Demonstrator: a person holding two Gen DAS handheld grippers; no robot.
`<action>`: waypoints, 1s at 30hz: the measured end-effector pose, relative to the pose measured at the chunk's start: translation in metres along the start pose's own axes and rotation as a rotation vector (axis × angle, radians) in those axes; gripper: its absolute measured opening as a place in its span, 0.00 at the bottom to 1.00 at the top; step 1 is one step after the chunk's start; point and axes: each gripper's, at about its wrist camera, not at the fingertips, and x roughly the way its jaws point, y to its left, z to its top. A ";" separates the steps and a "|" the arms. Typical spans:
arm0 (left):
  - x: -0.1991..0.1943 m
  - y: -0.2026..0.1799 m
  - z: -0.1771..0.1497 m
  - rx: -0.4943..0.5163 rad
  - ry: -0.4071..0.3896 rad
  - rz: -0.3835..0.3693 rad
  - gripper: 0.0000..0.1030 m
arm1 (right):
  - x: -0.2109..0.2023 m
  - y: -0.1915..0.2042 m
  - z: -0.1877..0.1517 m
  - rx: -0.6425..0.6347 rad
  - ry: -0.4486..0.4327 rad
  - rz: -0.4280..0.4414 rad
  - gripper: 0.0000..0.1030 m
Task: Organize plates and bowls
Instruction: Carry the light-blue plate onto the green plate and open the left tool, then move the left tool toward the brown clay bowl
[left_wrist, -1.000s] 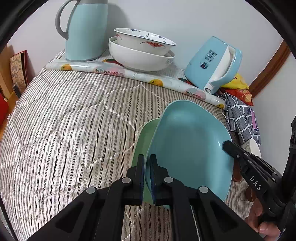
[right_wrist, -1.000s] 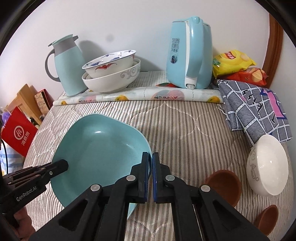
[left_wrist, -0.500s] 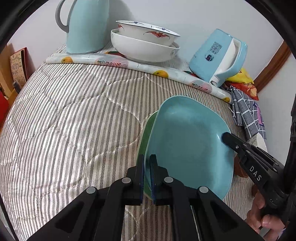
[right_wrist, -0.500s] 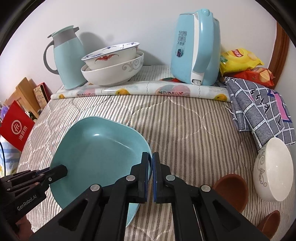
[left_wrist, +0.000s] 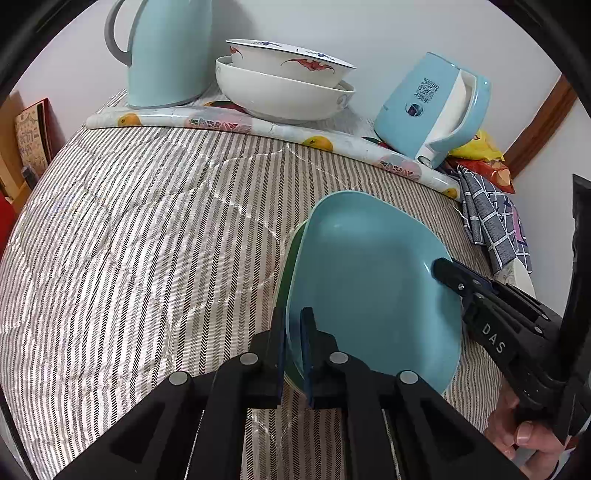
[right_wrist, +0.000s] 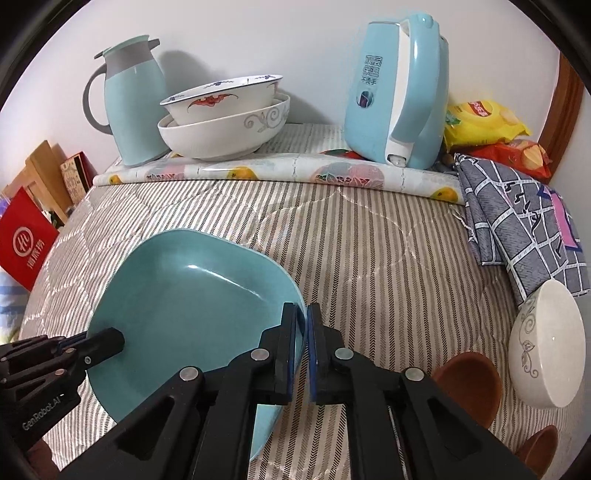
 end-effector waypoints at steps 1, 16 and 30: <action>0.000 0.000 0.000 -0.001 0.000 -0.006 0.09 | 0.001 0.000 0.000 0.000 0.004 0.003 0.09; -0.015 -0.014 -0.007 0.059 -0.011 -0.034 0.44 | -0.010 0.005 -0.008 -0.022 0.005 0.026 0.30; -0.043 -0.025 -0.016 0.060 -0.064 -0.004 0.44 | -0.063 -0.018 -0.023 0.028 -0.056 -0.019 0.47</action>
